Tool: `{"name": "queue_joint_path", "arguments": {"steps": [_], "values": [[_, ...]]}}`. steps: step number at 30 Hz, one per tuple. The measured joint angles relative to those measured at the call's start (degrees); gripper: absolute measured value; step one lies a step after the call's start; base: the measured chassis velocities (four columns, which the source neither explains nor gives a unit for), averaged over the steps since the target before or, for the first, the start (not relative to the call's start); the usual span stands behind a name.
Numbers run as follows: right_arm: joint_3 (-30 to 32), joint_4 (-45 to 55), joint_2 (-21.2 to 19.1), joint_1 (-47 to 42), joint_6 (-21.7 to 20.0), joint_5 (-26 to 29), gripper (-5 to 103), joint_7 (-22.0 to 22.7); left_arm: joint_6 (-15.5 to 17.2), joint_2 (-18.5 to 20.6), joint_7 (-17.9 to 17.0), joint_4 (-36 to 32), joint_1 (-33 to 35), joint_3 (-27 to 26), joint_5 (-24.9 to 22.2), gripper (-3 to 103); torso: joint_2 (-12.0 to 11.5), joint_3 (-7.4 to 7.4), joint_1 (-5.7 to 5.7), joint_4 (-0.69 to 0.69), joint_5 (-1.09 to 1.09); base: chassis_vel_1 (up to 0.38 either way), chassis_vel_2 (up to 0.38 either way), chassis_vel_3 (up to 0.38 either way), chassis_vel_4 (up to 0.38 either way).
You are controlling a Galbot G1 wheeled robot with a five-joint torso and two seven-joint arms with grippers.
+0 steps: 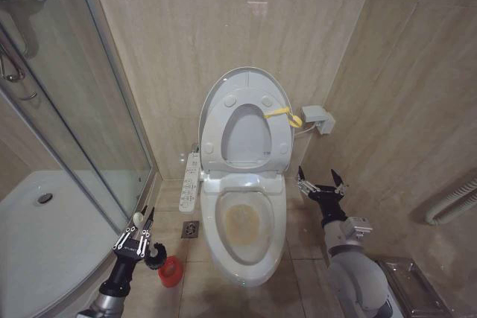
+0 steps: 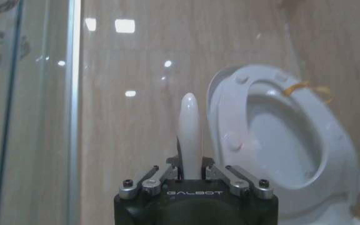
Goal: Open the toilet lid, clean the toilet bowl with a toilet brush, close the toilet lid, and flush.
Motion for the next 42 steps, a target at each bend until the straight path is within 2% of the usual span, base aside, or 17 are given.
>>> {"name": "queue_joint_path", "arguments": {"steps": [7,11,17,20,31,42], "values": [[0.0,0.0,0.0,0.0,0.0,0.0,100,0.0,-1.3,-1.3,-0.1,6.6,-3.4,1.3,0.0,19,0.0,0.0,0.0,0.02,0.01,0.0,0.0,0.0,0.0],[0.0,0.0,0.0,0.0,0.0,0.0,100,0.0,-1.5,-1.9,-0.3,13.6,-6.8,3.4,0.1,19,0.0,0.0,0.0,0.01,0.01,0.0,0.0,0.0,0.0],[0.0,0.0,0.0,0.0,0.0,0.0,100,0.0,-1.5,-1.9,-0.4,19.1,-8.8,4.3,-0.6,19,0.0,0.0,0.0,0.01,0.01,0.0,0.0,0.0,0.0],[0.0,0.0,0.0,0.0,0.0,0.0,100,0.0,-1.5,-2.3,-0.4,24.8,-10.9,5.0,-1.0,19,0.0,0.0,0.0,0.01,0.01,0.0,0.0,0.0,0.0],[0.0,0.0,0.0,0.0,0.0,0.0,100,0.0,-1.5,-2.5,0.1,32.2,-14.8,6.6,-0.8,19,0.0,0.0,0.0,0.02,0.01,0.0,0.0,0.0,0.0],[0.0,0.0,0.0,0.0,0.0,0.0,100,0.0,-1.6,-3.1,0.5,38.9,-22.9,10.2,-0.8,19,0.0,0.0,0.0,0.02,0.02,0.0,0.0,0.0,0.0]]}}
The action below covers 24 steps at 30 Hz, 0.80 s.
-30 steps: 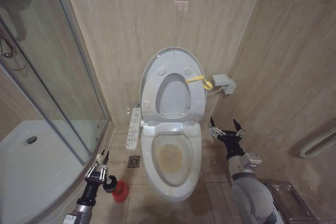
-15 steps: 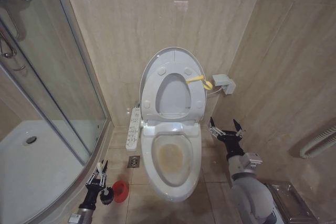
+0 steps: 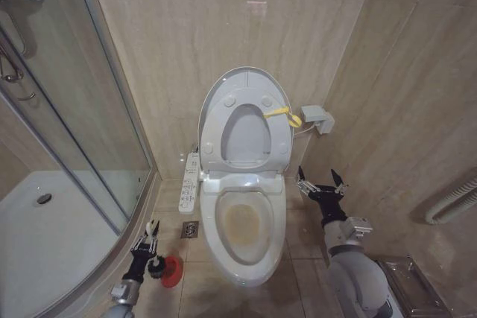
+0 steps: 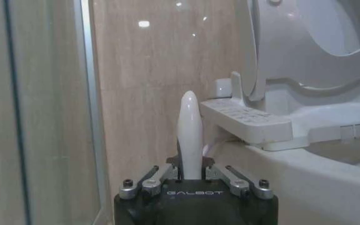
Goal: Open the toilet lid, clean the toilet bowl with a toilet brush, close the toilet lid, and flush.
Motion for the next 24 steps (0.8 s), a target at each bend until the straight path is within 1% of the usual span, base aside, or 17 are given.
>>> {"name": "queue_joint_path", "arguments": {"steps": [4,7,12,22,24], "values": [[0.0,0.0,0.0,0.0,0.0,0.0,100,0.0,0.0,-0.3,0.0,2.0,-2.2,1.0,0.0,19,0.0,0.0,0.0,-0.01,0.0,0.0,0.0,0.0,0.0],[0.0,0.0,0.0,0.0,0.0,0.0,100,0.0,0.0,-0.9,0.2,4.7,-4.6,2.3,-0.2,19,0.0,0.0,0.0,0.0,-0.01,0.0,0.0,0.0,0.0],[0.0,0.0,0.0,0.0,0.0,0.0,100,0.0,0.0,-1.6,0.4,6.9,-6.9,4.0,-0.6,19,0.0,0.0,0.0,0.0,0.0,0.0,0.0,0.0,0.0],[0.0,0.0,0.0,0.0,0.0,0.0,100,0.0,0.0,-2.4,0.7,9.9,-8.4,5.9,-0.9,19,0.0,0.0,-0.01,0.0,0.0,0.0,0.0,0.0,0.0],[0.0,0.0,0.0,0.0,0.0,0.0,100,0.0,0.0,-2.6,1.2,10.7,-8.5,6.2,-1.3,19,0.0,0.0,-0.01,0.0,0.0,0.0,0.0,0.0,0.0]]}}
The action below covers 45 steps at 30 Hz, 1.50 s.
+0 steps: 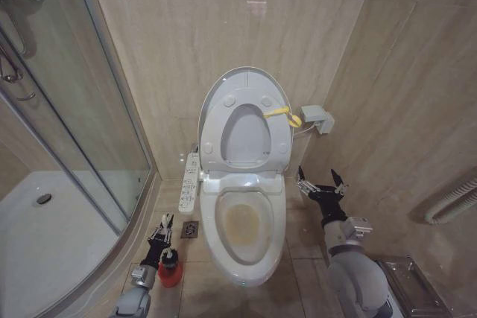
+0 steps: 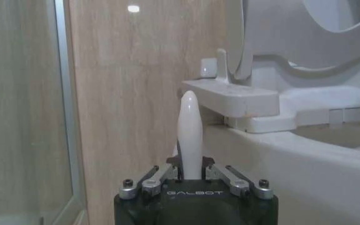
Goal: Open the toilet lid, clean the toilet bowl with a toilet brush, close the toilet lid, and flush.
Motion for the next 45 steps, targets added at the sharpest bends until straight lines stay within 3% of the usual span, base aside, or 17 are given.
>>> {"name": "queue_joint_path", "arguments": {"steps": [23,35,44,45], "values": [[0.0,0.0,0.0,0.0,0.0,0.0,100,0.0,0.0,-0.5,1.3,5.4,-0.5,-0.1,0.5,19,0.0,0.0,0.0,0.0,0.0,0.0,0.0,0.0,0.0],[0.0,0.0,0.0,0.0,0.0,0.0,100,0.0,0.1,-1.6,2.3,9.5,-0.5,-0.1,3.3,19,0.0,0.0,0.0,0.0,-0.01,0.0,0.0,0.0,0.0],[0.0,0.0,0.0,0.0,0.0,0.0,100,0.0,0.3,-0.8,-3.5,6.3,2.3,-1.2,6.0,16,0.0,0.0,0.0,0.0,0.0,0.0,0.0,0.0,0.0],[0.0,0.0,0.0,0.0,0.0,0.0,100,0.0,0.3,-0.8,-4.0,5.6,2.7,-1.4,6.4,43,0.0,0.0,0.0,0.0,0.0,0.0,0.0,0.0,0.0]]}}
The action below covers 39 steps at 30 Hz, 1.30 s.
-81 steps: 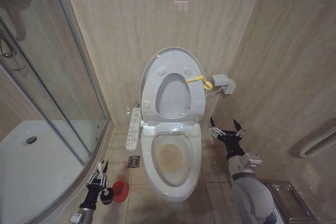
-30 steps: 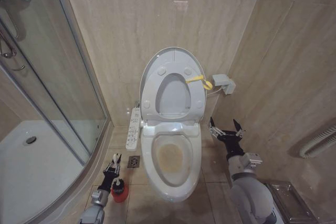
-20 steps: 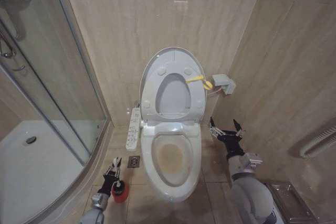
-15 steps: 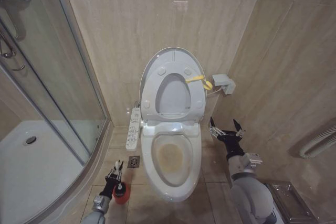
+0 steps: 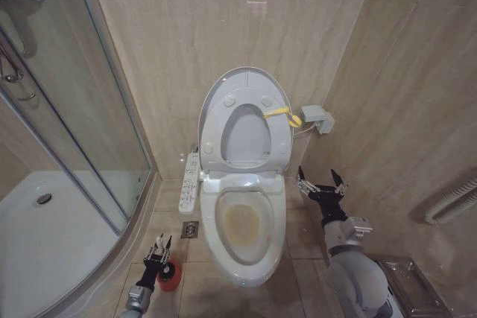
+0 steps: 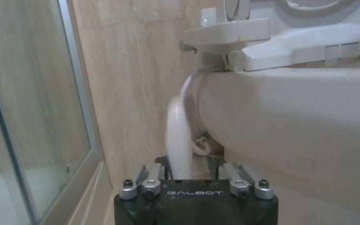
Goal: Open the toilet lid, clean the toilet bowl with a toilet brush, close the toilet lid, and flush.
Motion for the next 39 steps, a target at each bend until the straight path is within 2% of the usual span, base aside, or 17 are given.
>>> {"name": "queue_joint_path", "arguments": {"steps": [7,8,14,15,16,19,21,23,24,26,28,31,32,35,36,39], "values": [[0.0,0.0,0.0,0.0,0.0,0.0,100,0.0,0.7,0.3,-2.3,-5.2,4.2,-1.4,2.9,43,0.0,0.0,0.0,-0.01,0.0,0.0,0.0,0.0,0.0],[0.0,0.0,0.0,0.0,0.0,0.0,100,0.0,1.4,0.6,-2.8,-6.8,5.4,-1.6,3.0,70,0.0,0.0,0.0,0.0,0.0,0.0,0.0,0.0,0.0],[0.0,0.0,0.0,0.0,0.0,0.0,100,0.0,3.3,1.9,-4.4,-17.9,12.2,-4.1,3.7,70,0.0,0.0,0.0,0.01,0.0,0.0,0.0,0.0,0.0],[0.0,0.0,0.0,0.0,0.0,0.0,100,0.0,3.3,1.9,-4.4,-17.9,12.2,-4.1,3.7,70,0.0,0.0,0.0,0.01,0.0,0.0,0.0,0.0,0.0],[0.0,0.0,0.0,0.0,0.0,0.0,100,0.0,3.6,2.2,-4.5,-20.2,13.5,-4.8,4.1,96,0.0,0.0,0.0,0.0,0.0,0.0,0.0,0.0,0.0],[0.0,0.0,0.0,0.0,0.0,0.0,100,0.0,5.4,3.2,-5.4,-28.8,18.0,-7.1,4.3,96,0.0,0.0,0.0,0.01,0.0,0.0,0.0,0.0,0.0],[0.0,0.0,0.0,0.0,0.0,0.0,100,0.0,5.9,3.5,-5.6,-31.2,19.0,-7.8,4.3,96,0.0,0.0,0.0,0.0,-0.01,0.0,0.0,0.0,0.0],[0.0,0.0,0.0,0.0,0.0,0.0,100,0.0,7.6,4.3,-6.0,-38.3,22.3,-9.9,3.8,100,0.0,0.0,0.0,0.0,0.01,0.0,0.0,0.0,0.0],[0.0,0.0,0.0,0.0,0.0,0.0,100,0.0,7.6,4.3,-6.0,-38.3,22.3,-9.9,3.8,100,0.0,0.0,0.0,0.0,0.01,0.0,0.0,0.0,0.0],[0.0,0.0,0.0,0.0,0.0,0.0,100,0.0,9.6,4.7,-6.0,-45.7,26.2,-12.3,3.2,100,0.0,0.0,0.0,-0.01,0.0,0.0,0.0,0.0,0.0],[0.0,0.0,0.0,0.0,0.0,0.0,100,0.0,10.6,4.7,-6.0,-47.9,27.7,-13.3,3.0,100,0.0,0.0,0.0,-0.01,0.01,0.0,0.0,0.0,0.0],[0.0,0.0,0.0,0.0,0.0,0.0,100,0.0,14.4,4.7,-5.6,-57.3,32.4,-17.1,1.8,100,0.0,0.0,0.0,0.01,0.0,0.0,0.0,0.0,0.0],[0.0,0.0,0.0,0.0,0.0,0.0,100,0.0,14.4,4.7,-5.6,-57.3,32.4,-17.1,1.8,100,0.0,0.0,0.0,0.01,0.0,0.0,0.0,0.0,0.0],[0.0,0.0,0.0,0.0,0.0,0.0,100,0.0,18.4,4.5,-5.1,-65.0,35.4,-19.8,-0.7,100,0.0,0.0,0.0,-0.01,0.01,0.0,0.0,0.0,0.0],[0.0,0.0,0.0,0.0,0.0,0.0,100,0.0,18.4,4.5,-5.1,-65.0,35.4,-19.8,-0.7,100,0.0,0.0,0.0,-0.01,0.01,0.0,0.0,0.0,0.0],[0.0,0.0,0.0,0.0,0.0,0.0,100,0.0,23.8,4.4,-5.9,-71.0,37.9,-21.4,-6.0,100,0.0,0.0,0.0,-0.01,-0.01,0.0,0.0,0.0,0.0]]}}
